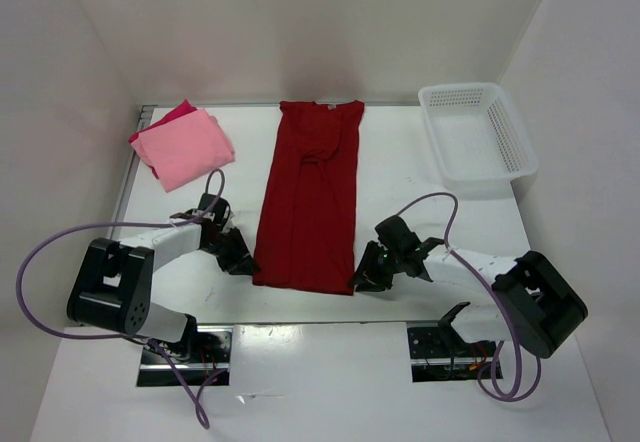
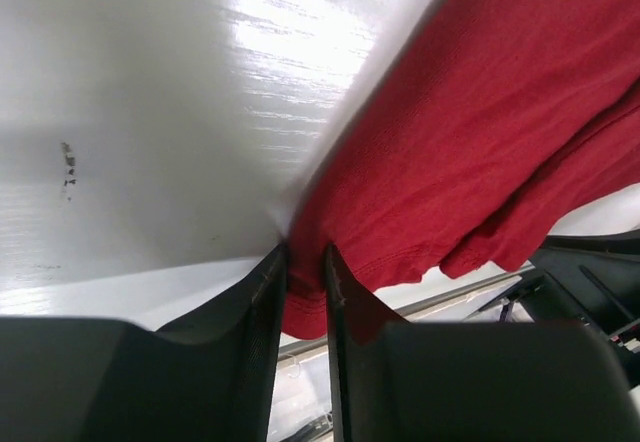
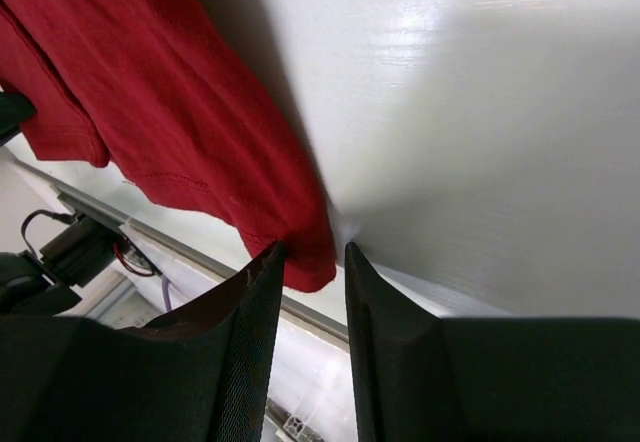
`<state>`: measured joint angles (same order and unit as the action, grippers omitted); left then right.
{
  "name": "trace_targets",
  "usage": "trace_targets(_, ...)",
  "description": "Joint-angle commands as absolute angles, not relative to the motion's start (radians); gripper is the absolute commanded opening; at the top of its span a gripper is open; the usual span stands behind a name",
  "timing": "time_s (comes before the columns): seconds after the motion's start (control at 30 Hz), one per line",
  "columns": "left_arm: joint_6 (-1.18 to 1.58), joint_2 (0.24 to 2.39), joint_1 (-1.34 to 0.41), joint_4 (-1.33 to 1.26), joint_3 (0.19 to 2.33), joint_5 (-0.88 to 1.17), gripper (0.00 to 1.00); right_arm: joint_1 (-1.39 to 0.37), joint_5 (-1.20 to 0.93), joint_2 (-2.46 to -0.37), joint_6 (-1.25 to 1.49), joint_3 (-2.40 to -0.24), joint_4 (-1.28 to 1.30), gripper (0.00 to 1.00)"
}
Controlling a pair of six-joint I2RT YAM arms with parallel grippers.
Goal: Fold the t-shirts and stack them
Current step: Grab the bottom of the folded rectangular tshirt with both arms
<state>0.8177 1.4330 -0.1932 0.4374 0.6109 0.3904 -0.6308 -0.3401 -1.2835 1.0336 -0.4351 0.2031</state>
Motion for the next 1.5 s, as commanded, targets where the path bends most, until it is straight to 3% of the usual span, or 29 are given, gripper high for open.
trace_targets(0.0,0.81,1.419,-0.209,0.466,0.589,0.408,0.29,-0.644,-0.362,-1.287,1.042,-0.417,0.149,0.36)
trace_targets(0.07,0.81,1.419,-0.218,0.48,0.589,0.419,0.32,-0.644,-0.377,-1.296,1.042,-0.417,0.149,0.36)
trace_targets(0.13,0.799,1.41,-0.218,0.489,0.589,0.448,0.44,-0.644,-0.388,-1.296,1.042,-0.428,0.149,0.38)
trace_targets(0.27,0.799,1.342,-0.227,0.548,0.589,0.459,0.5,-0.644,-0.388,-1.287,1.042,-0.428,0.149,0.38)
trace_targets(0.73,0.89,1.315,-0.227,0.534,0.598,0.35,0.53,-0.644,-0.388,-1.313,1.011,-0.43,0.14,0.42)
trace_targets(0.8,0.89,1.347,-0.227,0.512,0.598,0.337,0.53,-0.644,-0.388,-1.313,1.011,-0.43,0.14,0.37)
trace_targets(0.97,0.868,1.352,-0.227,0.534,0.611,0.278,0.53,-0.644,-0.388,-1.322,1.002,-0.43,0.14,0.36)
trace_targets(1.13,0.89,1.351,-0.227,0.493,0.588,0.278,0.53,-0.644,-0.4,-1.331,0.992,-0.448,0.14,0.4)
trace_targets(1.2,0.89,1.391,-0.227,0.451,0.588,0.316,0.41,-0.644,-0.4,-1.356,0.982,-0.457,0.13,0.38)
trace_targets(1.27,0.877,1.416,-0.227,0.44,0.588,0.325,0.3,-0.644,-0.4,-1.37,0.982,-0.457,0.13,0.25)
trace_targets(1.3,0.868,1.425,-0.227,0.44,0.588,0.337,0.18,-0.644,-0.4,-1.37,0.973,-0.469,0.13,0.19)
trace_targets(1.33,0.868,1.425,-0.227,0.44,0.588,0.337,0.13,-0.644,-0.4,-1.379,0.973,-0.469,0.14,0.09)
trace_targets(1.47,0.829,1.373,-0.227,0.526,0.588,0.386,0.0,-0.676,-0.39,-1.35,0.96,-0.489,0.215,0.0)
